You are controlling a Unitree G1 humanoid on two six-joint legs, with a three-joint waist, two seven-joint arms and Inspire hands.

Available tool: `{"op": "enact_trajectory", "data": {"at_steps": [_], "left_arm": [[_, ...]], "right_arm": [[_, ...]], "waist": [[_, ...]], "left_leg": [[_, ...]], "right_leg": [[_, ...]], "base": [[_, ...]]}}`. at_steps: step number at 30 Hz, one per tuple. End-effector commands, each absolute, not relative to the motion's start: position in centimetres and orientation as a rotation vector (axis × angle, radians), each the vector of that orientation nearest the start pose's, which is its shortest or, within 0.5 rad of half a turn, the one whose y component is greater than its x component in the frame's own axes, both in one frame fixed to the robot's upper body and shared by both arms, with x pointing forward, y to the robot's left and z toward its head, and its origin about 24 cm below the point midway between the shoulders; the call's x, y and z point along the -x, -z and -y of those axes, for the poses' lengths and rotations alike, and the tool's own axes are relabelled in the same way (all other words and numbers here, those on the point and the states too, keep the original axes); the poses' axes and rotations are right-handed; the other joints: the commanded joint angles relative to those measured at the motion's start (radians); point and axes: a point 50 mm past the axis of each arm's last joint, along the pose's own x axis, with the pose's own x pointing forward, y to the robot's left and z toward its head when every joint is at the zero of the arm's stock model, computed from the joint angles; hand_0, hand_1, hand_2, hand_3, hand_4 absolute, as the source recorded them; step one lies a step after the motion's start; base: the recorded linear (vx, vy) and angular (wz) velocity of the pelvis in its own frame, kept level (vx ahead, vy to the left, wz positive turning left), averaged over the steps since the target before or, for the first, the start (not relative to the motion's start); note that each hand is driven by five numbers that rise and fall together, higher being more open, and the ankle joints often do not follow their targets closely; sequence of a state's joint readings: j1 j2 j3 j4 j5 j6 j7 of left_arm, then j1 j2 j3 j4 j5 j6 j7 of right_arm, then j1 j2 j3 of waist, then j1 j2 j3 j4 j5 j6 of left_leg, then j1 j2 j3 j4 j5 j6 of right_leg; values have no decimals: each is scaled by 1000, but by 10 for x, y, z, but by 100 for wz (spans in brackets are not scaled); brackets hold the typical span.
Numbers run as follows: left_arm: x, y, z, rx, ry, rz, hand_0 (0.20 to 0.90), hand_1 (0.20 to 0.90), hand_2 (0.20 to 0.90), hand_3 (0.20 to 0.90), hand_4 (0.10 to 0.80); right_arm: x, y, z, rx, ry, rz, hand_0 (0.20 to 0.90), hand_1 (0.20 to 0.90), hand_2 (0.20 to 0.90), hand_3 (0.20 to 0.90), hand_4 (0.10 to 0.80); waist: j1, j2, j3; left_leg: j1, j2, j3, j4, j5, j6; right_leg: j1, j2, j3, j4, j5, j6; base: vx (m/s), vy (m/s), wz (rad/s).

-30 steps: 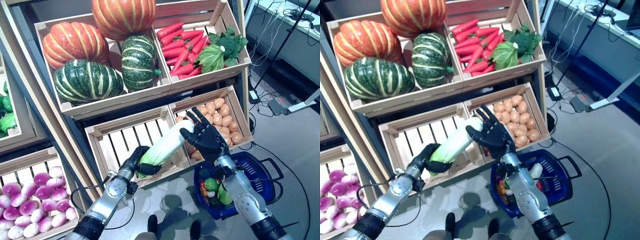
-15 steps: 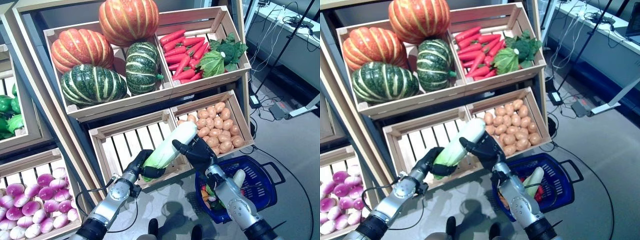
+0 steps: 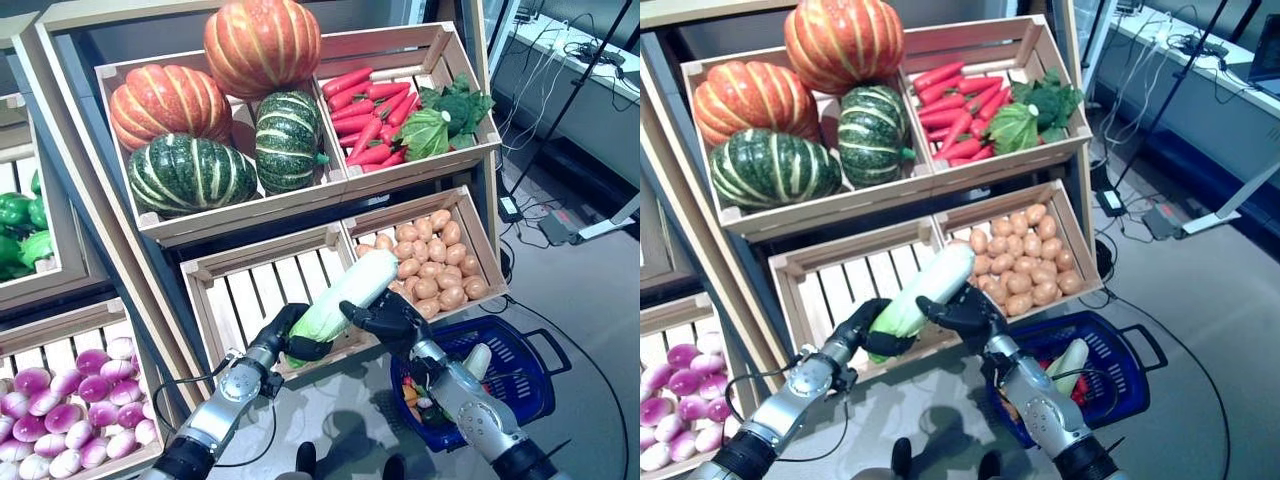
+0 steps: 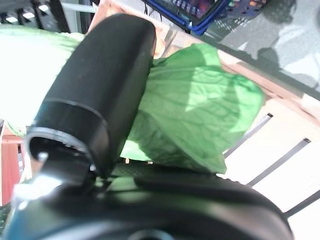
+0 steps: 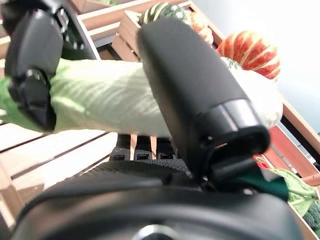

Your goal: Put vegetables into the basket

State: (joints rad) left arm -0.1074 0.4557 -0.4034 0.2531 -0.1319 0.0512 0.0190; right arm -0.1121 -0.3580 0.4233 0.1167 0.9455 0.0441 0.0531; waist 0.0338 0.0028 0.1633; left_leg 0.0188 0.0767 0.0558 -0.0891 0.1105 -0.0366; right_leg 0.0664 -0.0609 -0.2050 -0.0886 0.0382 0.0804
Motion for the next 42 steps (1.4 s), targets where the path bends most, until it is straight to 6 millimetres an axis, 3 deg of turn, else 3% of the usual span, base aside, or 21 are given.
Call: {"op": "enact_trajectory", "data": {"at_steps": [1, 13, 14, 15, 16, 27, 36, 42], "left_arm": [[-280, -39, -158, -423, 327, -51, 300, 300, 300, 300, 400], [-278, -40, -156, -428, 365, -60, 300, 300, 300, 300, 400], [-278, -40, -156, -425, 370, -58, 338, 338, 338, 338, 425], [-278, -41, -156, -419, 370, -57, 561, 561, 561, 561, 574], [-278, -41, -157, -407, 367, -56, 900, 900, 900, 900, 800], [-276, -41, -165, -325, 360, -79, 900, 900, 900, 900, 800], [-275, -40, -181, -284, 309, -105, 900, 900, 900, 900, 800], [-271, -37, -191, -281, 285, -124, 900, 900, 900, 900, 800]], "right_arm": [[-259, -57, 89, -634, -574, -107, 300, 300, 300, 300, 400], [-262, -66, 100, -683, -487, -27, 300, 300, 300, 300, 400], [-263, -68, 102, -688, -474, -14, 300, 300, 300, 300, 400], [-264, -69, 105, -687, -463, 1, 300, 300, 300, 300, 400], [-265, -72, 108, -686, -451, 18, 300, 300, 300, 300, 400], [-268, -99, 152, -580, -321, 196, 300, 300, 300, 300, 400], [-268, -137, 218, -396, -68, 383, 300, 300, 300, 300, 400], [-260, -147, 259, -324, 130, 448, 300, 300, 300, 300, 400]], "waist": [[8, -39, -57], [1, -34, -52], [0, -34, -52], [0, -34, -52], [-2, -34, -51], [-18, -38, -50], [-43, -51, -46], [-56, -56, -43]], "left_leg": [[44, -22, -19, 2, -110, -21], [42, -17, -15, 2, -109, -21], [42, -17, -15, 2, -109, -21], [42, -17, -14, 2, -109, -20], [42, -16, -13, 2, -109, -20], [42, -8, 1, 2, -112, -18], [30, 5, 20, 2, -103, -17], [24, 14, 36, 2, -101, -19]], "right_leg": [[23, -80, -7, 1, 18, 57], [18, -78, 1, 1, 19, 60], [17, -77, 2, 1, 20, 60], [17, -77, 3, 1, 20, 59], [16, -76, 3, 1, 20, 59], [13, -71, 12, 1, 19, 59], [-4, -56, 27, 1, 25, 54], [-14, -47, 36, 1, 24, 52]], "base": [[0, 0, 0], [0, 0, 0], [0, 0, 0], [0, 0, 0], [0, 0, 0], [-1, -1, 0], [-16, -15, -8], [-8, -16, -4]]}}
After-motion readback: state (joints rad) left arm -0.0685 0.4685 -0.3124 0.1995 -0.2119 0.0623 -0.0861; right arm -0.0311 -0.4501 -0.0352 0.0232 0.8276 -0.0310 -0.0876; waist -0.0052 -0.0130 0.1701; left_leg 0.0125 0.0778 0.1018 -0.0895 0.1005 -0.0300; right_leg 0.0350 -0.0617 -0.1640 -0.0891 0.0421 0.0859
